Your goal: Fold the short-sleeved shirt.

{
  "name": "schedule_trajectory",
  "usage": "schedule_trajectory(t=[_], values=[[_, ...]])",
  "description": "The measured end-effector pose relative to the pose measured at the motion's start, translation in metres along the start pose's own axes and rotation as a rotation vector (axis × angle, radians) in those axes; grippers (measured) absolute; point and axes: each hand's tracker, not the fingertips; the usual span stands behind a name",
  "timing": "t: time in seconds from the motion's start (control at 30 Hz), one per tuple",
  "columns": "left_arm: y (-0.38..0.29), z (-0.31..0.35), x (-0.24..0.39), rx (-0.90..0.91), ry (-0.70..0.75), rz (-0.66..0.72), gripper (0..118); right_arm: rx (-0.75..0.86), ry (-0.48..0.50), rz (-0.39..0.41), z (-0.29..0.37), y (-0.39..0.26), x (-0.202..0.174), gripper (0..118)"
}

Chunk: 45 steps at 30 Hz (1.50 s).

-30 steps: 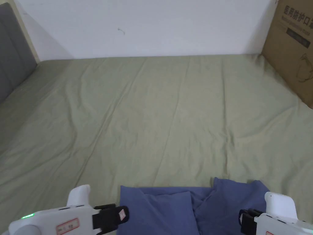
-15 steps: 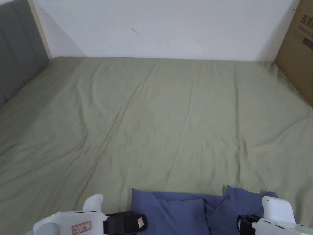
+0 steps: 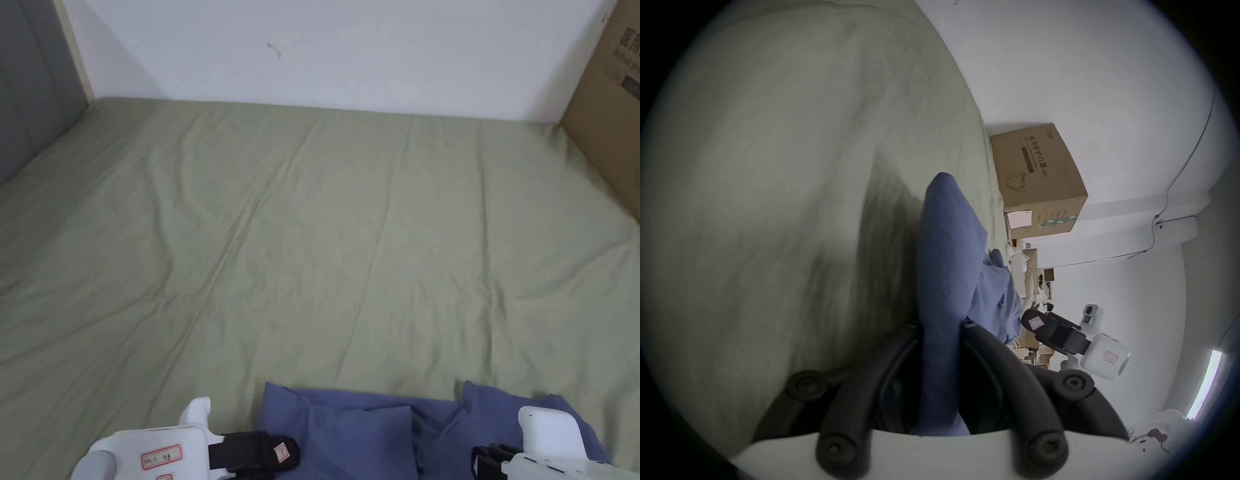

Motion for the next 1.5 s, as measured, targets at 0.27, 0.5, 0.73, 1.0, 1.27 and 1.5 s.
schedule_trajectory(t=[0.27,0.5,0.73,1.0,1.27,1.5], values=[[0.020,0.063,0.011,0.028,0.173,-0.129,11,0.000,0.011,0.001,-0.003,0.004,-0.005,0],[0.057,0.150,-0.007,0.046,0.428,-0.178,11,-0.005,0.012,-0.006,-0.004,0.001,-0.002,0],[0.060,0.189,0.008,0.107,0.542,-0.132,11,-0.013,-0.003,-0.038,-0.003,-0.003,0.008,0],[0.039,0.154,0.117,0.115,0.525,-0.280,11,-0.005,0.005,-0.042,0.000,0.000,0.013,0],[0.029,0.053,0.182,-0.035,0.411,-0.408,11,0.011,0.016,-0.083,0.004,-0.005,0.029,0],[0.015,-0.062,0.163,-0.200,0.445,-0.360,12,-0.004,0.001,-0.140,0.005,-0.016,0.055,0]])
